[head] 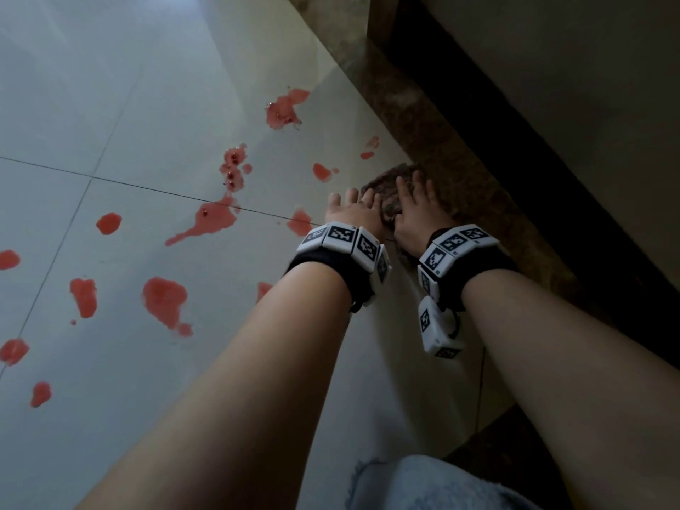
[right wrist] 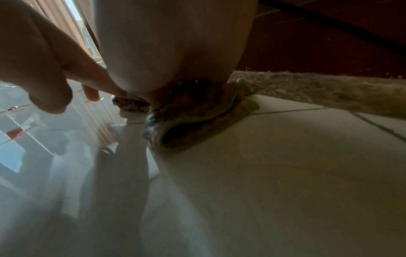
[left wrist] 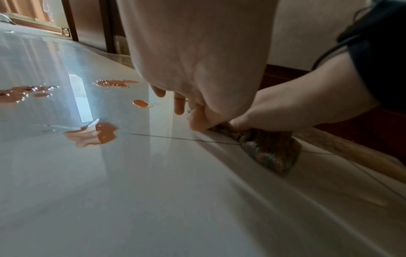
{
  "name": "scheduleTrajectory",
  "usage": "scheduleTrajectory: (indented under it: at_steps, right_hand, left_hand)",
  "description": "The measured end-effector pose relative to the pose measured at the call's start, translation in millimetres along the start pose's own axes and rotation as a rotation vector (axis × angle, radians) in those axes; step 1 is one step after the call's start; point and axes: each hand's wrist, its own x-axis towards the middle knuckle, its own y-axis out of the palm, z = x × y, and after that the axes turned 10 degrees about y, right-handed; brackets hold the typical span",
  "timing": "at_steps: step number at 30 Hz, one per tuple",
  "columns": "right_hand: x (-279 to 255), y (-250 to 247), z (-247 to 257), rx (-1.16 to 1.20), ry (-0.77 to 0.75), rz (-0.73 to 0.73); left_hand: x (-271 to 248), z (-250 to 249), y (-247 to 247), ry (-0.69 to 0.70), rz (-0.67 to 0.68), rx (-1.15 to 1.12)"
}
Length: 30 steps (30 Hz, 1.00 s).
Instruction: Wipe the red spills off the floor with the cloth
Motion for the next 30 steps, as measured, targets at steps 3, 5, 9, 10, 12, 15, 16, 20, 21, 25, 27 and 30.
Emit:
scheduleTrajectory:
  at_steps: [3, 5, 9, 10, 12, 15, 16, 20, 21, 25, 27, 30]
  right_hand:
    - [-8, 3, -4, -0.010, 0.030, 0.015]
    - [-13, 5, -8, -0.020, 0.044, 0.024]
    - [-24, 9, -12, -0.048, 0.066, 0.064]
    - [-26, 10, -12, -0.055, 0.072, 0.075]
    - [-31, 12, -12, -0.056, 0.075, 0.097]
    - [-35, 12, -13, -0.026, 0.060, 0.135]
    - [-35, 11, -13, -0.020, 0.051, 0.147]
    - [-41, 10, -10, -0.011, 0.010, 0.203]
    - [-42, 10, -8, -0.021, -0.003, 0.209]
    - [-42, 15, 1, -0.016, -0.032, 0.163]
    - [-39, 19, 9, 0.037, 0.001, 0.107]
    - [-35, 21, 21, 0.111, 0.115, 0.031]
  left_hand:
    - [-4, -4, 3, 0.026, -0.024, -0.012]
    - [-7, -6, 5, 0.042, -0.029, -0.012]
    - [-15, -7, 9, 0.094, -0.045, 0.019]
    - [-18, -7, 11, 0.105, -0.052, 0.032]
    - [-24, -7, 15, 0.134, -0.082, 0.072]
    - [-32, -6, 21, 0.197, -0.143, 0.121]
    - [-34, -6, 22, 0.208, -0.149, 0.124]
    - [-44, -2, 24, 0.231, -0.145, 0.145]
    - [-47, 0, 26, 0.236, -0.150, 0.158]
    - [-52, 8, 34, 0.186, -0.158, 0.147]
    - [-50, 10, 35, 0.144, -0.122, 0.104]
    - [-39, 11, 26, 0.138, -0.120, 0.057]
